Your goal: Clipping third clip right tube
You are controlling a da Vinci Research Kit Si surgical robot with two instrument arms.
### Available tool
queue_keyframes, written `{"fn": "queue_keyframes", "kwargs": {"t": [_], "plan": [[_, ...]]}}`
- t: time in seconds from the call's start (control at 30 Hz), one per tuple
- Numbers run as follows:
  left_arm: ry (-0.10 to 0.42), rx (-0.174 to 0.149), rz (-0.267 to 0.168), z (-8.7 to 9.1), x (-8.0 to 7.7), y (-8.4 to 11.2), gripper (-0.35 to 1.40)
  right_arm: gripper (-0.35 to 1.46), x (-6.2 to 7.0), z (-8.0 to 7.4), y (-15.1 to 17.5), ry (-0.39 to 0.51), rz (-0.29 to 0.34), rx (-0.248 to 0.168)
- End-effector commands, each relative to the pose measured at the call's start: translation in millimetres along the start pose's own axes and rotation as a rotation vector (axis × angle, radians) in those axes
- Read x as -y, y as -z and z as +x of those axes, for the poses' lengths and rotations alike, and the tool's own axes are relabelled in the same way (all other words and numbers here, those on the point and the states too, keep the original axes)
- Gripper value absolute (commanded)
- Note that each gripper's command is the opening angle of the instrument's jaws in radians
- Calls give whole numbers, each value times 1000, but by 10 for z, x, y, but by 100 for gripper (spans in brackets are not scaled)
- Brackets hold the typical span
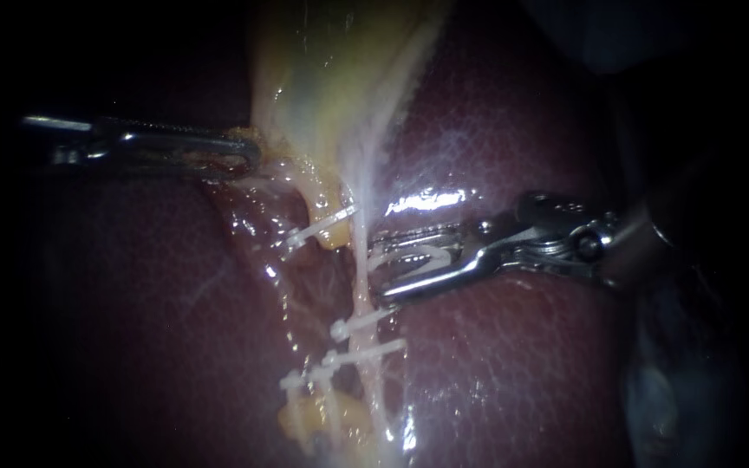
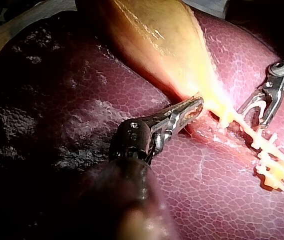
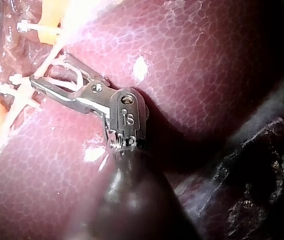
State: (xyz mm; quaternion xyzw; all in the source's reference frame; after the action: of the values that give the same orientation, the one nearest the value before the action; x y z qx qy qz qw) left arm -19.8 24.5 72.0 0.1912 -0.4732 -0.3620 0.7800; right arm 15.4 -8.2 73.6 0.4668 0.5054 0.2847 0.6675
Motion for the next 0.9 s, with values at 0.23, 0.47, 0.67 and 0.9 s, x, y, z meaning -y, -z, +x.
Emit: {"fn": "queue_keyframes", "kwargs": {"t": [0.23,0.47,0.67,0.9], "plan": [[0,0,0,0,0,-1,-35,50,-8,-7,-18,15,51,1],[0,0,-1,-1,0,-2,-35,50,1,-3,-35,25,138,-65],[1,0,0,-2,0,-1,-35,49,22,9,-40,24,225,-111],[1,0,0,-2,0,-1,-35,48,51,38,-30,51,234,-144]]}}
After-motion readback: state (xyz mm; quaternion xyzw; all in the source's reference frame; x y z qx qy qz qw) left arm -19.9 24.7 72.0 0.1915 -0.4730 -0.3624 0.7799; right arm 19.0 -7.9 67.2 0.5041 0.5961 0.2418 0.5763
